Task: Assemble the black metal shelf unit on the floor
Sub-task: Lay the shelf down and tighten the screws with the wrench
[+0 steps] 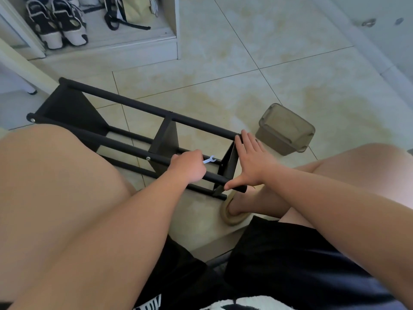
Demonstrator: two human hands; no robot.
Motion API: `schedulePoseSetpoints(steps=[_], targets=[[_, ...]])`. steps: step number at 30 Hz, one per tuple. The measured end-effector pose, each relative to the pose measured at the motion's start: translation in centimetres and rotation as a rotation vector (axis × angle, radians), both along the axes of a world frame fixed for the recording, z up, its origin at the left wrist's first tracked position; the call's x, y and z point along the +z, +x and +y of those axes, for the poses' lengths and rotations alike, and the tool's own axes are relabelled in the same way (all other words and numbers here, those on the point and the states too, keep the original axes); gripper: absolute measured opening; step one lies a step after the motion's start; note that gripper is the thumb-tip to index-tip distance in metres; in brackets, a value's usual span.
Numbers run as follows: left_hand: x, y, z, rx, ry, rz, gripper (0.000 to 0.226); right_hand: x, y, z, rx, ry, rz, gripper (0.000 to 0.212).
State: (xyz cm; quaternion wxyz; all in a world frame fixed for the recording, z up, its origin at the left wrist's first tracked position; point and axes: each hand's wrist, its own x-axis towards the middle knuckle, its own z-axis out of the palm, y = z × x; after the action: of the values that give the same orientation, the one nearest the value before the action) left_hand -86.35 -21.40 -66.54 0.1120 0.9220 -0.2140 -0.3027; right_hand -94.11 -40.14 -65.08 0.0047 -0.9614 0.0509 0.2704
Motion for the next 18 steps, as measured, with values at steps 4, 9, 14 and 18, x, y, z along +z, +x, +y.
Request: schedulePoseSetpoints(steps=[4,9,14,18], targets=[[1.3,1.9,-0.7,0.037,-0.041,0.145,0.02,-0.2,0.5,-0.4,0.014,0.021,-0.003,0.156],[1.5,2.4,-1.1,0.057,-0.133,0.219,0.017,-0.7,0.5,-0.6,-0.015,0.077,-0.014,0.157],[0.5,2.6,-2.0,0.05,-0.169,0.235,0.02,-1.2,0.6,-0.7,-0.026,0.087,-0.034,0.159],[0.0,2.8,-3.0,0.001,-0.149,0.27,0.022,-1.4,0.7,-0.8,-0.03,0.098,-0.051,0.16]])
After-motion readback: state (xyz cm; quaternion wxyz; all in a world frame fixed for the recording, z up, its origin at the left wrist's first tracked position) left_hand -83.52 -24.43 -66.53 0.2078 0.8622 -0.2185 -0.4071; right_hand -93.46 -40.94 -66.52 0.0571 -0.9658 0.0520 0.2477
